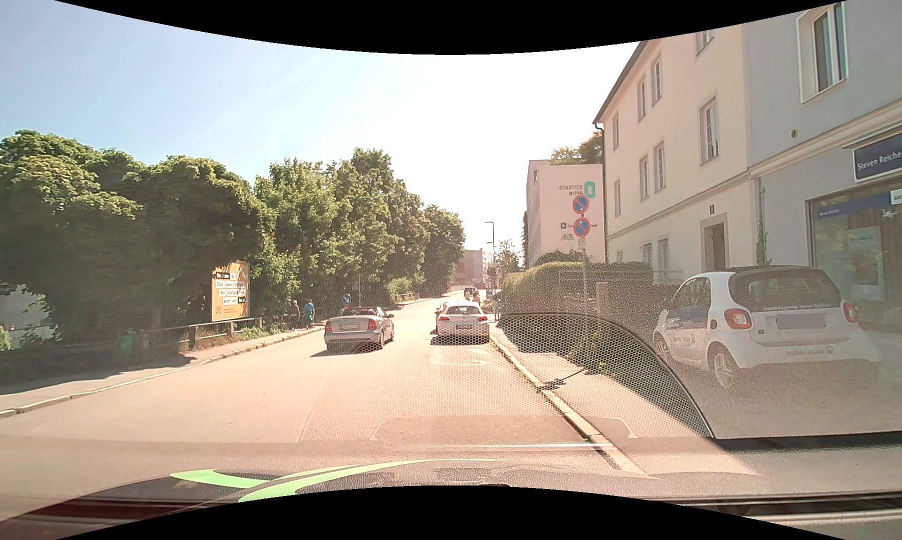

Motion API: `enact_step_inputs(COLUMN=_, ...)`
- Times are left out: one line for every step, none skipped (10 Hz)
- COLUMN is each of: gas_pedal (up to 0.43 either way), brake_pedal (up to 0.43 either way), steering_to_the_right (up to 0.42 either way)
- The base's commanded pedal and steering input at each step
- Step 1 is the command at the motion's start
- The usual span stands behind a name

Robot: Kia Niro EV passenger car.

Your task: Follow the waypoints while adhering to traffic rules and regulations

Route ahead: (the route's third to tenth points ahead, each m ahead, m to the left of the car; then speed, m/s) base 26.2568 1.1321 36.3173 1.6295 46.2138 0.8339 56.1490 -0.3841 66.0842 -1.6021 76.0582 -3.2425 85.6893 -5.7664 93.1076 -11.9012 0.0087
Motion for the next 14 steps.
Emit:
enact_step_inputs(gas_pedal=0.0, brake_pedal=0.287, steering_to_the_right=-0.015)
enact_step_inputs(gas_pedal=0.0, brake_pedal=0.287, steering_to_the_right=-0.015)
enact_step_inputs(gas_pedal=0.0, brake_pedal=0.287, steering_to_the_right=-0.015)
enact_step_inputs(gas_pedal=0.0, brake_pedal=0.287, steering_to_the_right=-0.015)
enact_step_inputs(gas_pedal=0.0, brake_pedal=0.287, steering_to_the_right=-0.015)
enact_step_inputs(gas_pedal=0.0, brake_pedal=0.287, steering_to_the_right=-0.015)
enact_step_inputs(gas_pedal=0.0, brake_pedal=0.287, steering_to_the_right=-0.015)
enact_step_inputs(gas_pedal=0.0, brake_pedal=0.287, steering_to_the_right=-0.015)
enact_step_inputs(gas_pedal=0.0, brake_pedal=0.287, steering_to_the_right=-0.015)
enact_step_inputs(gas_pedal=0.0, brake_pedal=0.287, steering_to_the_right=-0.015)
enact_step_inputs(gas_pedal=0.0, brake_pedal=0.287, steering_to_the_right=-0.015)
enact_step_inputs(gas_pedal=0.0, brake_pedal=0.287, steering_to_the_right=-0.015)
enact_step_inputs(gas_pedal=0.0, brake_pedal=0.287, steering_to_the_right=-0.015)
enact_step_inputs(gas_pedal=0.0, brake_pedal=0.287, steering_to_the_right=-0.015)
